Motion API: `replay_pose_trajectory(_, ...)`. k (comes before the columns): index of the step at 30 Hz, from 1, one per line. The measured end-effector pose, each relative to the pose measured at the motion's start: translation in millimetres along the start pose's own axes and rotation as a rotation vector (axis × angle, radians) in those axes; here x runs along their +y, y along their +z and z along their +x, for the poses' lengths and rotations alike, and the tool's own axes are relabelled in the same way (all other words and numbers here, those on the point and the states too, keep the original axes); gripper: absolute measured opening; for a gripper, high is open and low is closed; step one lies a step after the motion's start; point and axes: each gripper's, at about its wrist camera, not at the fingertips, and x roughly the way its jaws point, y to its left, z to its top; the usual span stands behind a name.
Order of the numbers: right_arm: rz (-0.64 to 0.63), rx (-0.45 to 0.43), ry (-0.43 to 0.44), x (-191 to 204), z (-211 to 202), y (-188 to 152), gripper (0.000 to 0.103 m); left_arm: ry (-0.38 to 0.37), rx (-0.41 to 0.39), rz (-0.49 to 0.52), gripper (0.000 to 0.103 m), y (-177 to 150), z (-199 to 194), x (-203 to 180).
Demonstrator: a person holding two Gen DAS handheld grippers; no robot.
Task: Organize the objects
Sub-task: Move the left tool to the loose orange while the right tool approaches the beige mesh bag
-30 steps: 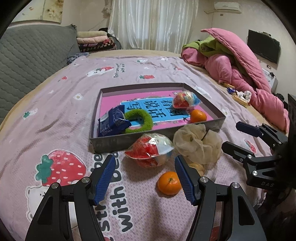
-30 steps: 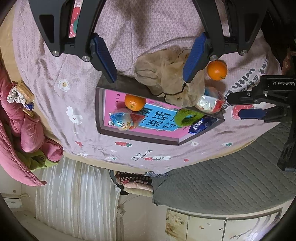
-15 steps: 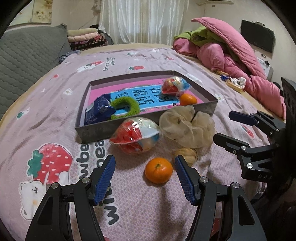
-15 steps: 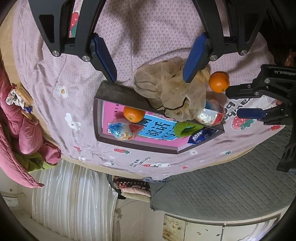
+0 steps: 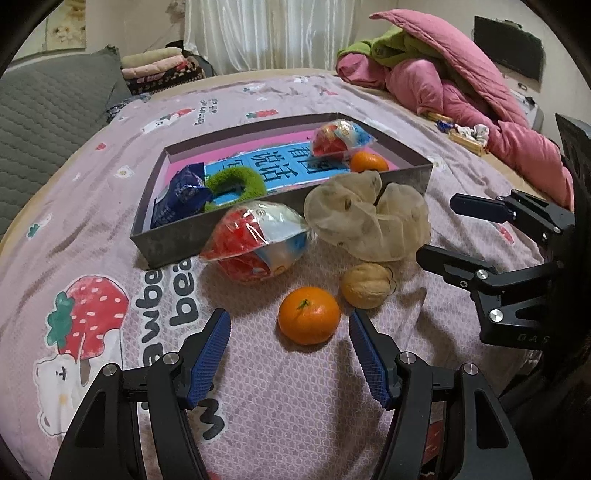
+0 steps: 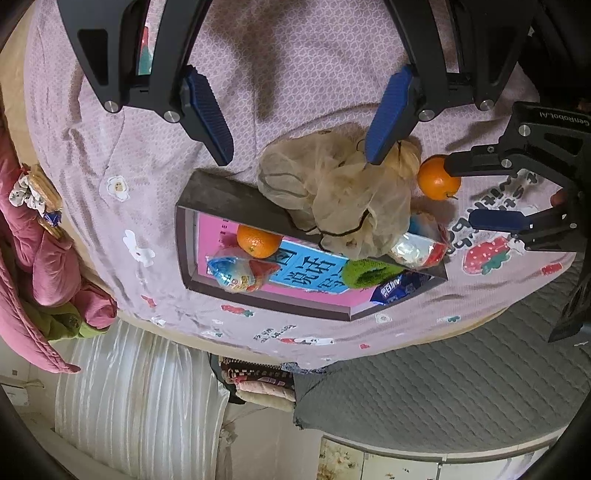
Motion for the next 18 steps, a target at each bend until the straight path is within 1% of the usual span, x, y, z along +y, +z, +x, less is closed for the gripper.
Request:
replay_pose_trajectory(8, -0.011, 0.030, -0.014, 5.3, 10.6, 0.2, 0.073, -0.024, 0.029, -0.026, 0.068, 0.4, 8.1, 1.4)
replay_pose_trajectory(18, -0.032, 0.038, -0.039, 9.8, 18.2, 2.6, 0.073, -0.007, 0.043, -0.039, 0.068, 1.2, 16.7, 4.1)
